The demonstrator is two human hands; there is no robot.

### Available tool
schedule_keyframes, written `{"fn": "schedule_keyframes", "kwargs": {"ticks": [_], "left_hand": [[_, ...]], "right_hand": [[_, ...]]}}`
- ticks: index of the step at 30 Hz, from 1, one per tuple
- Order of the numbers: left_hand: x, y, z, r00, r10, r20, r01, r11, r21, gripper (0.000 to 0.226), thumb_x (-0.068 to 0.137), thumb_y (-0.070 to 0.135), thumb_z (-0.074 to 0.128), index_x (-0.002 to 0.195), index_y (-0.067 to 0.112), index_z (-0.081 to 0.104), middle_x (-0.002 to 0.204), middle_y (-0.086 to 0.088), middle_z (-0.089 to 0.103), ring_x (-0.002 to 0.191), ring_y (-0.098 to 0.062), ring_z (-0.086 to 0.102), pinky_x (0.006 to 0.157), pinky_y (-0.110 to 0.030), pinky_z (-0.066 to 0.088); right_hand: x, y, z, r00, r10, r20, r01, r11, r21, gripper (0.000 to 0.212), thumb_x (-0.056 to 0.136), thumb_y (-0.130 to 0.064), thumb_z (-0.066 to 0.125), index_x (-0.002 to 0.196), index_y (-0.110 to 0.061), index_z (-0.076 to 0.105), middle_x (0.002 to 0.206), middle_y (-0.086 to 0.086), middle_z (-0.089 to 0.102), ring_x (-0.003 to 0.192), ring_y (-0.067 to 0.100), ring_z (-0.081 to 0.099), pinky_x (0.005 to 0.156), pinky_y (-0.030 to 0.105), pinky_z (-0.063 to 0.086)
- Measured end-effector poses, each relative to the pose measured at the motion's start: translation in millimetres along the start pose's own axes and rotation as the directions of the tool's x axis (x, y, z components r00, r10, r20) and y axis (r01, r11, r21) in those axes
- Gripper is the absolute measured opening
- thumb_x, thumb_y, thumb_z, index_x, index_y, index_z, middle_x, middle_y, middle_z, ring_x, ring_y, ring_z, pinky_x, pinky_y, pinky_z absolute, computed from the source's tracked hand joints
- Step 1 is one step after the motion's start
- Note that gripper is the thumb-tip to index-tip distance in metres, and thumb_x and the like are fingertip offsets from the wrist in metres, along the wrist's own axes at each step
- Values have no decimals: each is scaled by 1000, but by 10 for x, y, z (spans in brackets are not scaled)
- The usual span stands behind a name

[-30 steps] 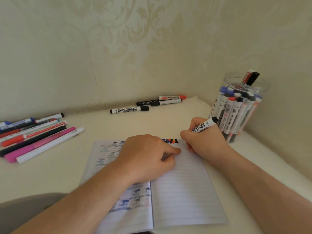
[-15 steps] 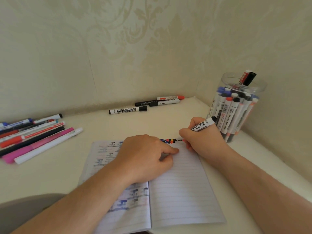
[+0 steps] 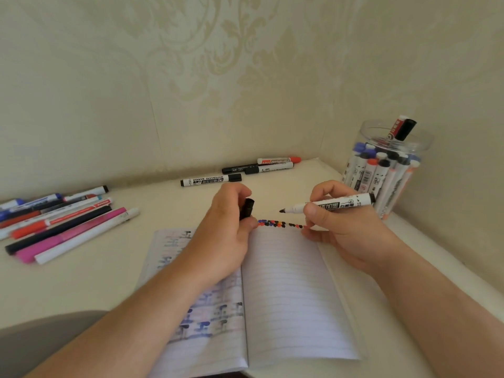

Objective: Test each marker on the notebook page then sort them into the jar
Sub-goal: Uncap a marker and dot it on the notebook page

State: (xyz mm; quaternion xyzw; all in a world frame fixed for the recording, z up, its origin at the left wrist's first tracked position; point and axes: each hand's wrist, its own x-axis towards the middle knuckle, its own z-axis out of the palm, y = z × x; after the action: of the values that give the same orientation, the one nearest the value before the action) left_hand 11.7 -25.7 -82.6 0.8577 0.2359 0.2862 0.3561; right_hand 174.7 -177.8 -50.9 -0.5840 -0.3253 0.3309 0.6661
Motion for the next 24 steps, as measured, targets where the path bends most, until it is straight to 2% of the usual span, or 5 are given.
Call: {"fn": "schedule_keyframes", "kwargs": {"ticks": [2,4,8,19,24], "left_hand": [[5,-7,0,999,-21,-27,19,999,-48,44,94,16,72,113,37,39,105,13,58,89,-1,57,76,-10,41],[-3,7,-6,999,-26,-35,23,997,-78,47,91,14,77,104,40,40,101,15,61,88,2,60,74,-7,43],[-18,46,-13,1000,-8,-22,7,998,-58,43,91,15,77,102,38,42,97,17,64,87,7,61,74,-7,44],[-15,28,-22,1000,24,-9,-24,1000,-9,39,91,18,75,99,41,44,95,20,66,88,6,61,74,-14,44],[11,-28,-25,999,32,-35,-35,997,-70,32,91,15,76,101,42,61,96,20,72,90,-1,66,82,-17,49]], "right_hand": [[-10,-11,3,1000,-11,16,10,1000,27,20,75,-16,87,84,-19,70,76,8,61,70,20,58,70,42,57],[-11,-30,12,999,3,48,-7,997,82,5,81,-17,76,85,-19,74,77,11,64,70,22,59,69,41,55],[7,-15,-20,995,49,82,-59,990,127,23,78,-21,55,89,-16,75,79,14,65,72,24,59,70,44,56],[12,41,30,996,75,54,-76,997,5,24,83,-20,57,92,-13,78,81,18,69,70,26,59,73,46,57],[6,44,65,997,70,41,-70,997,-15,10,100,-12,66,91,-15,60,86,22,73,66,30,60,72,45,57]]}}
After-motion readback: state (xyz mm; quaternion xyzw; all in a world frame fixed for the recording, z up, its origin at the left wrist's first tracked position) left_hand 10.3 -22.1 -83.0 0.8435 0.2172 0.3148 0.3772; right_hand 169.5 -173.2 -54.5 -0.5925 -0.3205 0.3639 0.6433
